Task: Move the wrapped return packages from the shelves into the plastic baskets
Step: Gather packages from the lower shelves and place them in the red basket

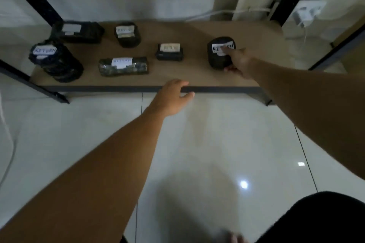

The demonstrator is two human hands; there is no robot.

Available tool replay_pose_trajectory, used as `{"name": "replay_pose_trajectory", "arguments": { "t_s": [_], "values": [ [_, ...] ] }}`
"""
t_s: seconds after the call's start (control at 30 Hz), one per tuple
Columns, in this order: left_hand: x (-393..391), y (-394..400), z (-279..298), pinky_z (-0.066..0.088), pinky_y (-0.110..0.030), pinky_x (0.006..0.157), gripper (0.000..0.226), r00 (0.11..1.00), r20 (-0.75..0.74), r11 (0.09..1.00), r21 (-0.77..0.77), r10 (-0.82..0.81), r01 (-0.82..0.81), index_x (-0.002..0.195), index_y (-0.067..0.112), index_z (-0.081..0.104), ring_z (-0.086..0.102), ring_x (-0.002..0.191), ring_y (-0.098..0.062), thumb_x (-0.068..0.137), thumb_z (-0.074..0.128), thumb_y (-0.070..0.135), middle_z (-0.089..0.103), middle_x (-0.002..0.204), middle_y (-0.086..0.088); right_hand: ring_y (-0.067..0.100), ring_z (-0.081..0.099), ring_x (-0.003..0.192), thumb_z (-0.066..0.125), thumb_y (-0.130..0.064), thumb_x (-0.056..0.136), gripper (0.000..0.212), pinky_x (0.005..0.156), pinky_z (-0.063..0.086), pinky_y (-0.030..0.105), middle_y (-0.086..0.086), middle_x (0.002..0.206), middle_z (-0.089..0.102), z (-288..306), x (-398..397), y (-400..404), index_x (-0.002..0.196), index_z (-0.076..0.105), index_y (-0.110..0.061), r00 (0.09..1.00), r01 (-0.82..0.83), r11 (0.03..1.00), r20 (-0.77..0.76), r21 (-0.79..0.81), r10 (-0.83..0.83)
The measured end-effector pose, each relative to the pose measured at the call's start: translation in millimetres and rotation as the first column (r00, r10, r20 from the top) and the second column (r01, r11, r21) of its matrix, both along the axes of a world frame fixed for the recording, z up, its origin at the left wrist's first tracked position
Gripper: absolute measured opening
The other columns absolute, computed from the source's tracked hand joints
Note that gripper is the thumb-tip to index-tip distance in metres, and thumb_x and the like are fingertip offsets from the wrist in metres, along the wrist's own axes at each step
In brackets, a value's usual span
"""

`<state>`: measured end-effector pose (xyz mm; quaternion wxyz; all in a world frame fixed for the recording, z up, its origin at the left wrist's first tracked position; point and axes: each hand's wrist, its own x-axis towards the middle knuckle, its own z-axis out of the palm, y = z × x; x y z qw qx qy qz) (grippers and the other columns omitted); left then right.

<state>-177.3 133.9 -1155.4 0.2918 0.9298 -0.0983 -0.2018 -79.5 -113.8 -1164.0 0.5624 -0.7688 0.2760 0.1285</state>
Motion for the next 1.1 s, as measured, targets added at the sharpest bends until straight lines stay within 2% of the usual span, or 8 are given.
{"name": "replay_pose_trajectory", "arguments": {
  "t_s": [0.1, 0.17, 0.3, 0.43, 0.6, 0.7, 0.93, 1.1],
  "values": [
    [-29.8, -2.1, 39.5, 0.029, -0.034, 0.116, 0.060, 0.996, -0.086, 1.000, 0.024, 0.013, -0.011, 0.152, 0.019, 0.044, 0.036, 0.146, -0.020, 0.100, 0.055, 0.047, 0.040, 0.158, -0.002, 0.014, 0.059, 0.052, 0.057, -0.046, 0.102, 0.036, 0.047, 0.052, 0.023, 0.008, 0.090, 0.068, 24.6, -51.3, 3.4, 0.118, 0.060, -0.013, 0.997, 0.008, 0.998, -0.081, 0.057, -0.003],
    [-54.1, -4.5, 71.7, 0.030, -0.035, 0.117, 0.061, 0.991, -0.133, 0.999, 0.044, 0.022, -0.016, 0.153, 0.020, 0.042, 0.035, 0.147, -0.021, 0.100, 0.054, 0.048, 0.038, 0.160, -0.002, 0.013, 0.060, 0.049, 0.051, -0.050, 0.104, 0.042, 0.053, 0.053, 0.026, 0.011, 0.099, 0.071, 42.6, -84.3, 2.3, 0.122, 0.059, -0.013, 0.988, -0.044, 0.997, -0.147, 0.057, 0.052],
    [-99.9, -6.4, 145.9, 0.030, -0.036, 0.117, 0.061, 0.980, -0.200, 0.997, 0.074, 0.007, 0.008, 0.154, 0.018, 0.038, 0.034, 0.148, -0.023, 0.102, 0.052, 0.047, 0.036, 0.161, -0.003, 0.014, 0.062, 0.050, 0.049, -0.053, 0.103, 0.051, 0.050, 0.049, 0.024, 0.014, 0.109, 0.072, 96.1, -145.6, 3.9, 0.133, 0.054, -0.013, 0.974, -0.086, 0.995, -0.207, 0.051, 0.095],
    [-141.1, -5.6, 218.4, 0.030, -0.035, 0.117, 0.061, 0.960, -0.279, 0.998, 0.069, 0.007, 0.012, 0.155, 0.017, 0.036, 0.035, 0.147, -0.023, 0.103, 0.052, 0.043, 0.037, 0.161, -0.004, 0.017, 0.058, 0.052, 0.049, -0.046, 0.104, 0.036, 0.057, 0.050, 0.029, 0.008, 0.099, 0.069, 173.5, -198.6, 12.6, 0.131, 0.052, -0.022, 0.974, -0.042, 0.997, -0.219, 0.071, 0.057],
    [-185.1, -3.3, 300.3, 0.028, -0.032, 0.120, 0.063, 0.941, -0.338, 0.999, 0.030, 0.027, -0.019, 0.156, 0.017, 0.035, 0.036, 0.147, -0.020, 0.101, 0.055, 0.042, 0.037, 0.161, -0.001, 0.017, 0.056, 0.048, 0.050, -0.041, 0.104, 0.028, 0.052, 0.046, 0.026, 0.006, 0.093, 0.068, 267.3, -252.7, 18.8, 0.126, 0.057, -0.025, 0.983, -0.007, 0.992, -0.179, 0.122, 0.029],
    [-206.4, -0.7, 348.6, 0.026, -0.032, 0.121, 0.063, 0.942, -0.336, 1.000, 0.010, 0.010, -0.007, 0.156, 0.016, 0.036, 0.035, 0.148, -0.019, 0.101, 0.055, 0.041, 0.038, 0.161, -0.002, 0.018, 0.054, 0.048, 0.048, -0.039, 0.107, 0.021, 0.053, 0.044, 0.027, 0.005, 0.088, 0.066, 321.1, -285.1, 20.9, 0.121, 0.056, -0.025, 0.990, 0.020, 0.988, -0.138, 0.156, 0.002],
    [-248.8, 2.8, 489.6, 0.031, -0.034, 0.118, 0.061, 0.971, -0.222, 0.996, -0.038, -0.085, 0.079, 0.154, 0.020, 0.038, 0.038, 0.145, -0.018, 0.101, 0.055, 0.045, 0.041, 0.158, 0.002, 0.019, 0.051, 0.050, 0.050, -0.037, 0.106, 0.019, 0.051, 0.040, 0.026, 0.008, 0.094, 0.064, 455.2, -373.5, 9.8, 0.119, 0.057, -0.025, 0.994, 0.100, 0.964, -0.058, 0.248, -0.088],
    [-278.5, -5.7, 590.3, 0.034, -0.037, 0.115, 0.061, 0.974, -0.137, 0.983, -0.040, -0.182, 0.178, 0.154, 0.024, 0.038, 0.039, 0.144, -0.020, 0.100, 0.055, 0.047, 0.040, 0.158, 0.003, 0.016, 0.046, 0.050, 0.053, -0.034, 0.104, 0.016, 0.049, 0.032, 0.024, 0.003, 0.085, 0.061, 561.2, -433.6, -3.7, 0.112, 0.062, -0.024, 0.978, 0.189, 0.933, 0.026, 0.305, -0.206]
  ]
}}
